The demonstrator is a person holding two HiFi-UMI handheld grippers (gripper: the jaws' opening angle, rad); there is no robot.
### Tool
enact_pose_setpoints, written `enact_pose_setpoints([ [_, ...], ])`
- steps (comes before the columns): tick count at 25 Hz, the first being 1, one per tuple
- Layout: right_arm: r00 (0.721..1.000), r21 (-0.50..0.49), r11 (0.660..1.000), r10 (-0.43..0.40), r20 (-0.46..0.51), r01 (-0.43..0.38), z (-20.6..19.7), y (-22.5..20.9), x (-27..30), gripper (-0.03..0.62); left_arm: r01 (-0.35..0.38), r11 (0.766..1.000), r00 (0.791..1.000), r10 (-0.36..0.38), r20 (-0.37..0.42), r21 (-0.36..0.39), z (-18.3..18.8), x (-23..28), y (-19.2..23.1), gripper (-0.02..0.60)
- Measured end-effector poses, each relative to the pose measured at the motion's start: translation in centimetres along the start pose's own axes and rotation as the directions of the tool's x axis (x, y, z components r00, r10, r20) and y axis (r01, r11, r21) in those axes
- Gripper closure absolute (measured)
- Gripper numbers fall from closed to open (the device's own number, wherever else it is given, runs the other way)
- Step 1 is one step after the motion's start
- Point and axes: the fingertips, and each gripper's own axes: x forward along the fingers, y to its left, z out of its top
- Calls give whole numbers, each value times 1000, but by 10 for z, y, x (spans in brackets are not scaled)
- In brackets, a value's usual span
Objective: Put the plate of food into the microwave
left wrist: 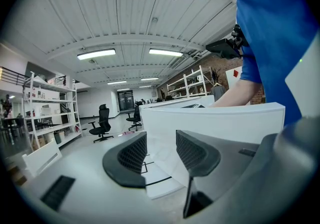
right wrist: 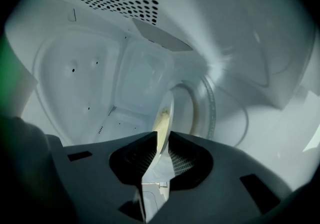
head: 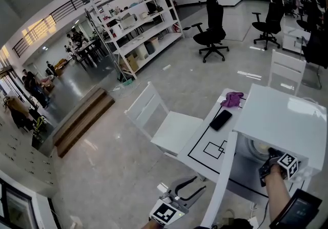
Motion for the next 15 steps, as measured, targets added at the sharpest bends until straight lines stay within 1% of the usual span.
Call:
enact_pose_setpoints([
  [2,1000,-6,1000,4,1,-4,1,2,1,531,5,1000,1000,-5,2,5,1,1,1,393],
  [4,1000,-13,1000,4,-7,-4,1,4,0,520,5,1000,1000,-5,5,5,2,0,2,393],
  [7,1000,-16,1000,11,-28,-11,-4,6,0,516,2,1000,1000,-2,7,4,1,-4,4,393],
  [12,999,10,1000,14,-49,-14,-10,4,1,516,11,1000,1000,-12,15,3,-3,-4,6,393],
  [15,998,-7,1000,2,-59,-3,-13,7,-1,516,11,1000,1000,-11,6,-9,-2,-4,8,393],
])
